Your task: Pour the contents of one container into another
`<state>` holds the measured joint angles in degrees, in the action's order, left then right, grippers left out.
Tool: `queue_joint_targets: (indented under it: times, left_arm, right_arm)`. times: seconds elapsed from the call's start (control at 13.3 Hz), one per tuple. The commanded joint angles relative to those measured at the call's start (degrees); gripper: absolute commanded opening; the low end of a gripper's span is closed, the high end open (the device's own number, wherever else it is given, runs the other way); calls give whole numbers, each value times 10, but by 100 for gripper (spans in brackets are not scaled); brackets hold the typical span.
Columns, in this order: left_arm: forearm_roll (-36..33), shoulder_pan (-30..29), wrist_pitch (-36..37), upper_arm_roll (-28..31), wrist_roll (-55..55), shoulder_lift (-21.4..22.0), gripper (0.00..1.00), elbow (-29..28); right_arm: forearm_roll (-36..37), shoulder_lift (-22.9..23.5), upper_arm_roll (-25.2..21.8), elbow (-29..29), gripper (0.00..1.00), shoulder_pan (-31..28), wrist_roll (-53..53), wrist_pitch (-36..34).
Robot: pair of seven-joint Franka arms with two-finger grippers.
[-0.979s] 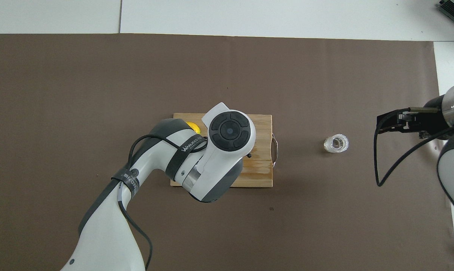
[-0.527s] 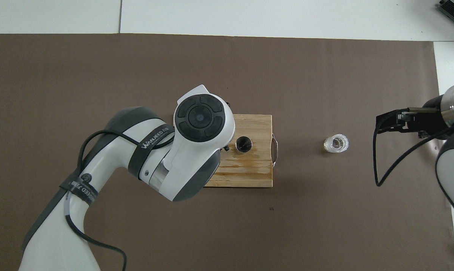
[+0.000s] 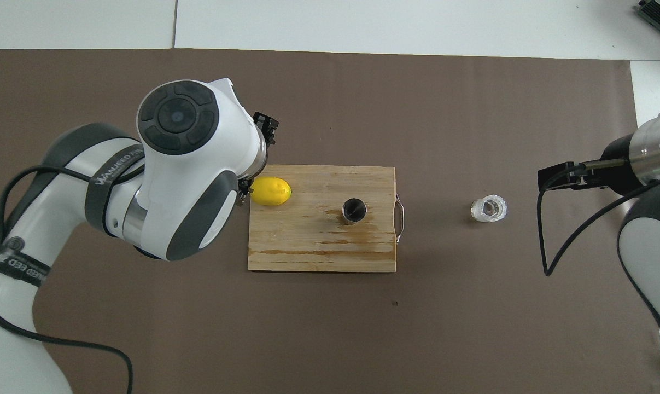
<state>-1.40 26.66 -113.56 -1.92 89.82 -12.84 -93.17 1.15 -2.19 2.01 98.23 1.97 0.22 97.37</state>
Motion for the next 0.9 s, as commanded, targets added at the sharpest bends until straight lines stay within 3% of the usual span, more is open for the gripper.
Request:
queue_joint_targets:
  times: [0.0, 0.45, 0.83]
  left_arm:
    - [-9, -52, 35, -7, -108, 40, 100, -12]
    - [-3, -124, 83, -7, -419, 99, 100, -51]
    - [-2, -190, 124, -5, -689, 117, 100, -50]
  right_arm:
    - [-4, -4, 2, 33, 100, -3, -77, 31]
    - [-4, -9, 3, 103, 100, -5, -260, 103]
    - [-4, 16, 3, 165, 100, -7, -401, 209]
